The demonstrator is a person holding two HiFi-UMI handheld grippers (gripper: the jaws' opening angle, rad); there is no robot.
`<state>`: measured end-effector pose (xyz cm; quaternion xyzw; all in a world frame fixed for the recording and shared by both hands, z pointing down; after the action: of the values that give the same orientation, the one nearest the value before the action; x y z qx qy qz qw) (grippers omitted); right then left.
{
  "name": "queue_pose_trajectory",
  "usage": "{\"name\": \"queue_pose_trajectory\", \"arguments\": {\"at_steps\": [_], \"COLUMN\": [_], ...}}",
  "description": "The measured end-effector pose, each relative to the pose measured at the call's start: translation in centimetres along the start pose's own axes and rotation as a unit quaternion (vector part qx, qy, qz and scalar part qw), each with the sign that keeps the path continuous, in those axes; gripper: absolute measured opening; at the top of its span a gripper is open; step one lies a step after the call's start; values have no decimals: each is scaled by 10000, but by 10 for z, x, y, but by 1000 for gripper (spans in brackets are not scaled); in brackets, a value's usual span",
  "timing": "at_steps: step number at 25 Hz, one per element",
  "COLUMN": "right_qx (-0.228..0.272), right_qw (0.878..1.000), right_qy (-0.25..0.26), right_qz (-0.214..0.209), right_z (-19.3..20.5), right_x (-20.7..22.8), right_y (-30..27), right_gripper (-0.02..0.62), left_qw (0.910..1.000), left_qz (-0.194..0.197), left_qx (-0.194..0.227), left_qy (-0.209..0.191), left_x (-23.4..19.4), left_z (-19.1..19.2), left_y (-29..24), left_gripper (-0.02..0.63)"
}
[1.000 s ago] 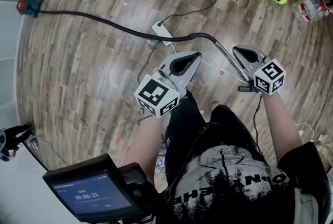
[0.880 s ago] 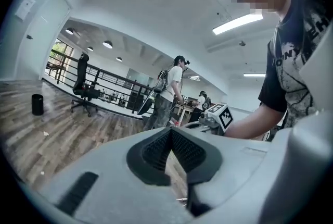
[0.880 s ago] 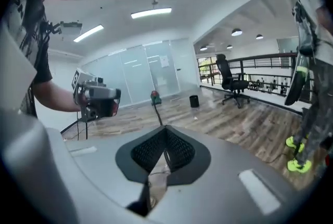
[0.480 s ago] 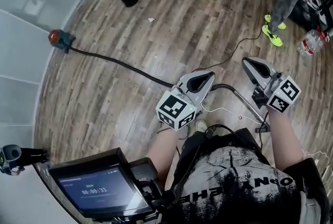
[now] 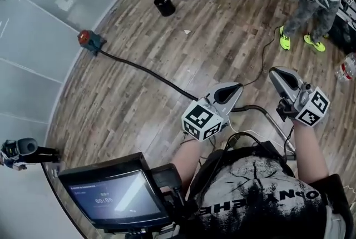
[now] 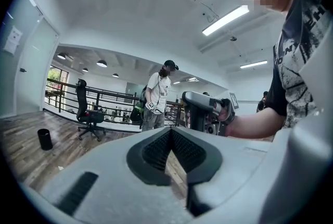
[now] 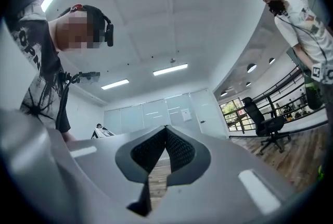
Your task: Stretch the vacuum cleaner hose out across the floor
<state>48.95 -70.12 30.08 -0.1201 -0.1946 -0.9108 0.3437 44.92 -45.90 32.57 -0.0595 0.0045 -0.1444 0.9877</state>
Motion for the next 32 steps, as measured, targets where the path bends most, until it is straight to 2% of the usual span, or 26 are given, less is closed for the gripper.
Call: {"name": "queue_pose_trajectory", "arguments": {"at_steps": [2, 6, 11, 15, 19, 23, 32], "right_qx": [-54, -269, -1131, -1526, -1678, -1709, -1648], "right_qw": [10000, 9992, 9930, 9875, 9842, 9834, 9840], "right_qy": [28, 17, 205, 339, 552, 618, 673], "right_qz": [-69, -286, -265, -180, -79, -5, 29], "right_z": [-4, -25, -14, -4, -2, -12, -6], "right_x": [3, 3, 7, 6, 9, 10, 5], "right_y": [-1, 32, 66, 85, 103, 111, 124], "right_gripper": [8, 6, 6, 6, 6, 6, 6], "left_qw": [9999, 9990, 9964, 9961, 9960, 9961, 9966], "left_qz": [-137, -416, -779, -806, -809, -794, -726], "left_qx": [36, 175, 328, 348, 360, 382, 380], "left_qy": [-2, -75, 20, 91, 80, 74, 18], "left_x": [3, 39, 70, 84, 94, 98, 107], "left_z": [-6, -30, -32, -25, -21, -31, -26], "left_y": [-1, -20, -31, -35, -45, -53, -58], "left_gripper": [0, 0, 0, 0, 0, 0, 0]}}
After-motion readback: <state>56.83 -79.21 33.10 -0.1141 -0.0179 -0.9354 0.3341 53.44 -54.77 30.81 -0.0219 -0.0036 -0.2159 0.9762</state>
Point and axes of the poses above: the fingertips, and each gripper's own axes: y backward along the fingers, x to its right, z out of its underside, the point moved 10 cm from there along y, backward along the fingers, and after that the axes turned 8 degrees about -y, right-handed, at the moved point
